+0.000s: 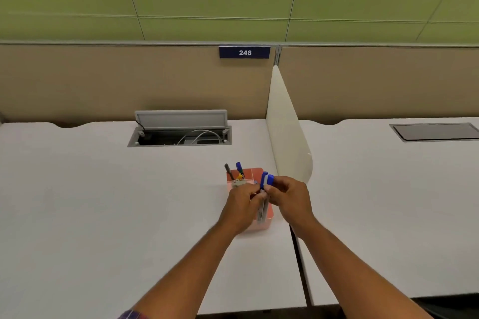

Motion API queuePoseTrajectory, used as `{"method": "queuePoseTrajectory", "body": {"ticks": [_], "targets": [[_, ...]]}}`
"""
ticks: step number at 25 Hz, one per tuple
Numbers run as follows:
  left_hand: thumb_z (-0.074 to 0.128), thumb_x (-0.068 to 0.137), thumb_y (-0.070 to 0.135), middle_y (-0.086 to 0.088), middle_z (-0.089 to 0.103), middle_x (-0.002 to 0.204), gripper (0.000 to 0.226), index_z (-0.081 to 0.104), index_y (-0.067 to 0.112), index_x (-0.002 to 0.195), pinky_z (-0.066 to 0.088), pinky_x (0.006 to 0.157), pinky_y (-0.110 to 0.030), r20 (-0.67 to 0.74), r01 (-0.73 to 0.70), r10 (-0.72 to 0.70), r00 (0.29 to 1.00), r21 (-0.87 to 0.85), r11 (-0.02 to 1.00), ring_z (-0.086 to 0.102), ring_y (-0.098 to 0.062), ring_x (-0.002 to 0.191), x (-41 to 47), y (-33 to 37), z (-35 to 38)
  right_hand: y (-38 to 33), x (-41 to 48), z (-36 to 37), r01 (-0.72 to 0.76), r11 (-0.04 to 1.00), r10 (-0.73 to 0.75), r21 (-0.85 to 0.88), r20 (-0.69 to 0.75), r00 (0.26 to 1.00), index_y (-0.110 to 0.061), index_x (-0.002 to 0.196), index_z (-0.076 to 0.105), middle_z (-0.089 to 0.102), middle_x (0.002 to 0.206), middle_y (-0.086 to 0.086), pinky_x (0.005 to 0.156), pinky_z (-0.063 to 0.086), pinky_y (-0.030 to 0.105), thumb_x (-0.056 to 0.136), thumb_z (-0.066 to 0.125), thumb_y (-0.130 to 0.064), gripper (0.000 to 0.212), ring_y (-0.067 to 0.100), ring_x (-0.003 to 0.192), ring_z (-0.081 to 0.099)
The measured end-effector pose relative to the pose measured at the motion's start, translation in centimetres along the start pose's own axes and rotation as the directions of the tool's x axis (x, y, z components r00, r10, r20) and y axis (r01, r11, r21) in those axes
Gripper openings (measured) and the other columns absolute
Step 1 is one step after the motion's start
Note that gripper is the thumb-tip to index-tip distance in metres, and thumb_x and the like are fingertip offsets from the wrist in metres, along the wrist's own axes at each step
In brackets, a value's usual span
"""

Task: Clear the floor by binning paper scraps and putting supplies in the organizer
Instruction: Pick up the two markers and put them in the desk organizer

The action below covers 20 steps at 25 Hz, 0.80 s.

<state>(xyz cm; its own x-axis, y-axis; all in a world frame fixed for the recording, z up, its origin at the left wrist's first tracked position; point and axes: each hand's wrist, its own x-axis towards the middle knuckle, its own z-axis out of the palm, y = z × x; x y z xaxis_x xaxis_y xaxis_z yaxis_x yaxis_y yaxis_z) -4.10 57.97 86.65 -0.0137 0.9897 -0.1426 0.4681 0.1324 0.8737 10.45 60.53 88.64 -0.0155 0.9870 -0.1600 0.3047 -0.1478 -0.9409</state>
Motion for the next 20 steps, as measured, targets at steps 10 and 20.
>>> {"method": "queuePoseTrajectory", "body": {"ticks": [10,20], "targets": [[0.075,0.094,0.025,-0.004,0.074,0.113,0.037,0.064,0.020,0.128,0.057,0.094,-0.031,0.016,0.003,-0.005,1.000,0.081,0.997,0.071,-0.018,0.099,7.6,-1.0,-0.1,1.1,5.3,1.4,-0.014,0.990,0.012,-0.142,-0.010,1.000,-0.011,0.118,0.076,0.078,0.109,0.005,0.102,0.058,0.041,0.093,0.074,-0.016,0.026,0.021,0.100,0.074],[0.077,0.091,0.018,-0.005,0.072,0.113,0.031,0.067,0.016,0.120,0.055,0.096,-0.032,0.050,0.106,-0.124,0.991,0.273,0.956,0.065,-0.019,0.097,9.5,-3.2,2.4,5.3,7.7,1.9,-0.113,0.964,0.138,-0.239,0.092,0.986,-0.015,0.121,0.074,0.077,0.114,0.003,0.102,0.057,0.035,0.093,0.074,-0.021,0.029,0.018,0.101,0.073]]}}
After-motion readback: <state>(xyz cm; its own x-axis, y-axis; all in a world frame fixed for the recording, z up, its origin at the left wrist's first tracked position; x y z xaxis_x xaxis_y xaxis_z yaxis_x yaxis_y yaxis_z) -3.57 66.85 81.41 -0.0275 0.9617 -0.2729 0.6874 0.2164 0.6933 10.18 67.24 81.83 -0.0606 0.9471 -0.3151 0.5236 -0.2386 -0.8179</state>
